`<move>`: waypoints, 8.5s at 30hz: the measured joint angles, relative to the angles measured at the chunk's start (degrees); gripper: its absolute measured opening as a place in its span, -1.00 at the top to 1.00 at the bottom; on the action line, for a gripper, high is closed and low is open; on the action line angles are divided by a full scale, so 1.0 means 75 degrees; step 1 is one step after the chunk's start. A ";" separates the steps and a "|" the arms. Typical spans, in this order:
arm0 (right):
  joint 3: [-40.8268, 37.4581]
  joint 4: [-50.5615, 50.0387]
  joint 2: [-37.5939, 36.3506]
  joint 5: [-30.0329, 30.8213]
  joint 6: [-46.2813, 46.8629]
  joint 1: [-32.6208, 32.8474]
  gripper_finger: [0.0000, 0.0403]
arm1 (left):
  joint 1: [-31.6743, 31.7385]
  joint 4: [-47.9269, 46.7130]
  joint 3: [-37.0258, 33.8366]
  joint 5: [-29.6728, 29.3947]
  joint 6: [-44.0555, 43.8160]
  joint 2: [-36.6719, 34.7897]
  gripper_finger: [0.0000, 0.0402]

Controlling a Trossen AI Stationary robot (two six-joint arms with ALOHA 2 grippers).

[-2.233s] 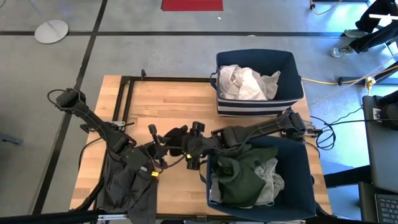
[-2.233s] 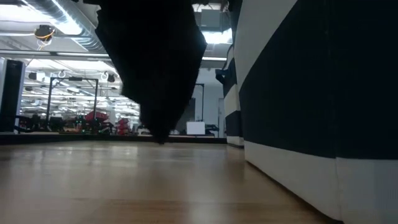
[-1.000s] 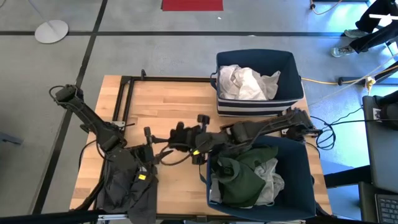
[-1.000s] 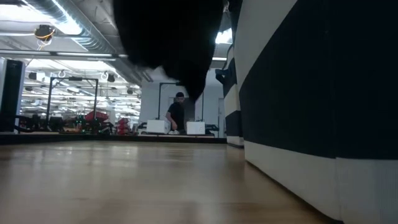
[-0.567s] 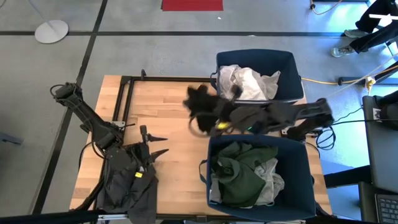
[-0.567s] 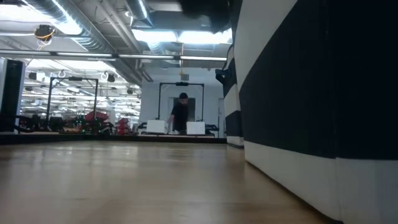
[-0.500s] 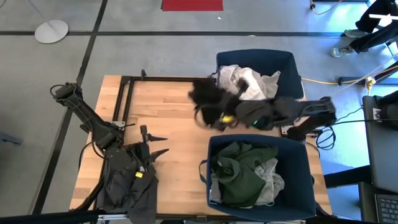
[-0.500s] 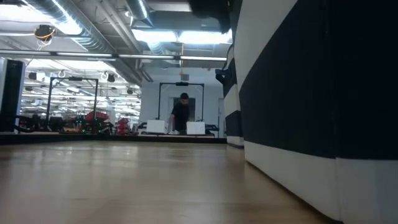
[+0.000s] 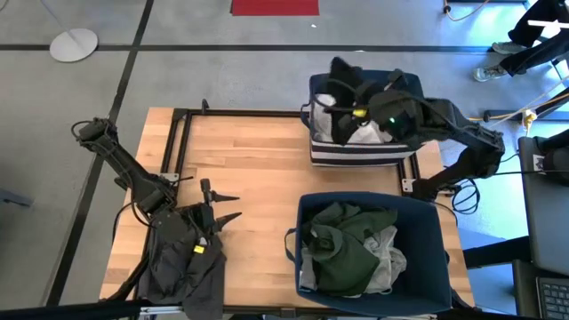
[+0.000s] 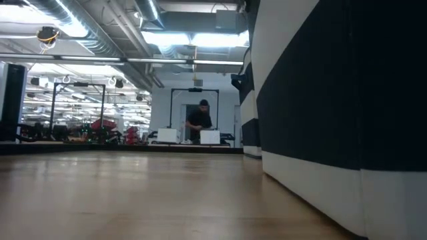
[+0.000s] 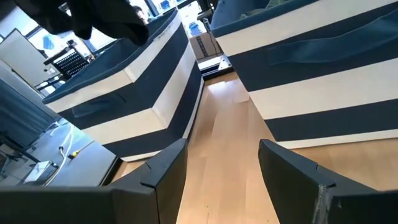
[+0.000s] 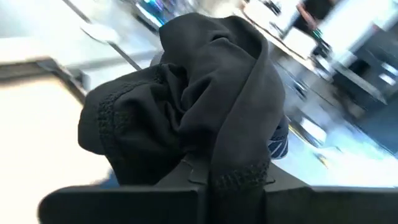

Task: Sort clothes
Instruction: Put the black boxers into the top blue bin, then put the dark gray shorts into the bottom blue bin

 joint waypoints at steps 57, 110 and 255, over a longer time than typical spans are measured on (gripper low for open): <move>-0.0707 -0.2166 -0.0210 -0.3423 0.3688 0.1157 -0.45 | 0.0000 -0.0562 -0.0003 0.0022 -0.0892 0.0006 0.06; -0.5572 0.4018 -0.0186 -0.1804 0.3417 0.5825 -0.45 | -0.1130 -0.6455 0.2553 0.7909 -0.9983 0.4053 0.27; -0.4637 0.6222 0.0066 -0.2214 0.0543 0.4190 -0.45 | 0.0382 -0.7359 0.5688 -0.0122 -0.2387 0.3016 0.96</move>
